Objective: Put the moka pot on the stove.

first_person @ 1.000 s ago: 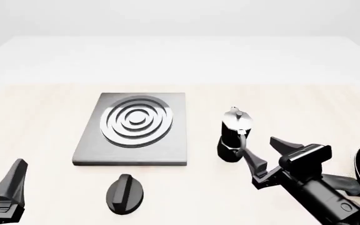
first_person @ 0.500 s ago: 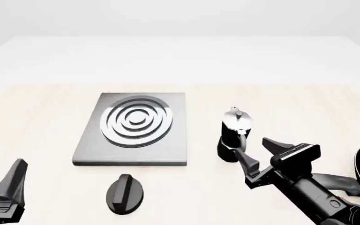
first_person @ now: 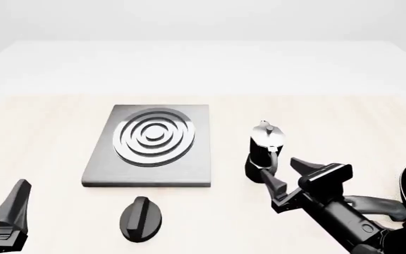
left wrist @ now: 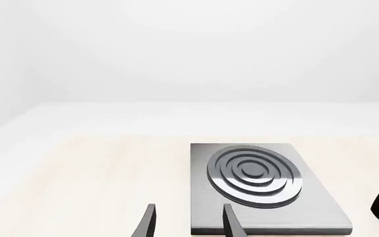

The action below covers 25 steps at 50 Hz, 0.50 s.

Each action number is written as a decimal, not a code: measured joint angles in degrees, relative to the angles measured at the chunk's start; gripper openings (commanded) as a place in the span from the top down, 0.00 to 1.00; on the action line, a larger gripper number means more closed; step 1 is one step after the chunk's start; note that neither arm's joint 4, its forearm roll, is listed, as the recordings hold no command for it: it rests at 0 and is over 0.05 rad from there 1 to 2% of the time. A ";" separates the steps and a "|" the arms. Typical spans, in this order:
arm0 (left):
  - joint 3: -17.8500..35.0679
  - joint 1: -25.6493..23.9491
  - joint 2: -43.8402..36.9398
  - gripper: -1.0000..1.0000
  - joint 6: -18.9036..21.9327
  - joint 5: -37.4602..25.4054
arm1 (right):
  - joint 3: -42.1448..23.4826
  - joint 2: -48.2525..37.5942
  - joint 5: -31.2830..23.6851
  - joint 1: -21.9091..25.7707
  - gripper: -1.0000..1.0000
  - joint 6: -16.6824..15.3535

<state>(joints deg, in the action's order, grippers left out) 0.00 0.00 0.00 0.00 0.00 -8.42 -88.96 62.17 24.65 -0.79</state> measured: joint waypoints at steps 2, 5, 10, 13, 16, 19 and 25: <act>0.00 0.00 0.00 0.00 0.00 0.00 | -0.12 -0.58 0.31 0.06 0.00 0.08; 0.00 0.00 0.00 0.00 0.00 0.00 | -0.35 -1.38 0.69 0.16 0.00 0.18; 0.00 0.00 0.00 0.00 0.00 0.00 | -0.81 -2.66 1.23 0.41 0.00 0.36; 0.00 0.00 0.00 0.00 0.00 0.00 | -1.09 -3.36 1.50 0.56 0.00 0.45; 0.00 0.00 0.00 0.00 0.00 0.00 | -1.35 -4.02 1.75 0.72 0.00 0.53; 0.00 0.00 0.00 0.00 0.00 0.00 | -1.55 -4.59 2.00 0.84 0.00 0.61; 0.00 0.00 0.00 0.00 0.00 0.00 | -1.81 -5.56 2.52 0.92 0.00 0.75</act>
<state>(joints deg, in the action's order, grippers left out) 0.00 0.00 0.00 0.00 0.00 -10.23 -94.52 64.68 25.57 -0.04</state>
